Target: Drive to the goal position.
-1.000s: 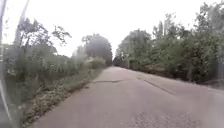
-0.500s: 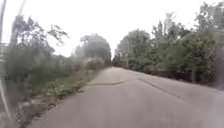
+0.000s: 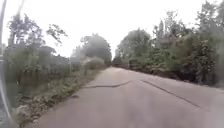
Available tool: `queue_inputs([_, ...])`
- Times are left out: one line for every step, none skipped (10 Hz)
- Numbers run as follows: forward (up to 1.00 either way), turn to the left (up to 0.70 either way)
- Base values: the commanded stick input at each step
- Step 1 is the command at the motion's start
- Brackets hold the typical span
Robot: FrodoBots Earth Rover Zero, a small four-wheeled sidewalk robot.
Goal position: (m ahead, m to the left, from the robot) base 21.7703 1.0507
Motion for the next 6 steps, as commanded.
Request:
queue_inputs([0.70,0.00])
queue_inputs([0.70,0.00])
queue_inputs([0.70,0.00])
queue_inputs([0.70,0.00])
queue_inputs([0.70,0.00])
queue_inputs([0.70,0.00])
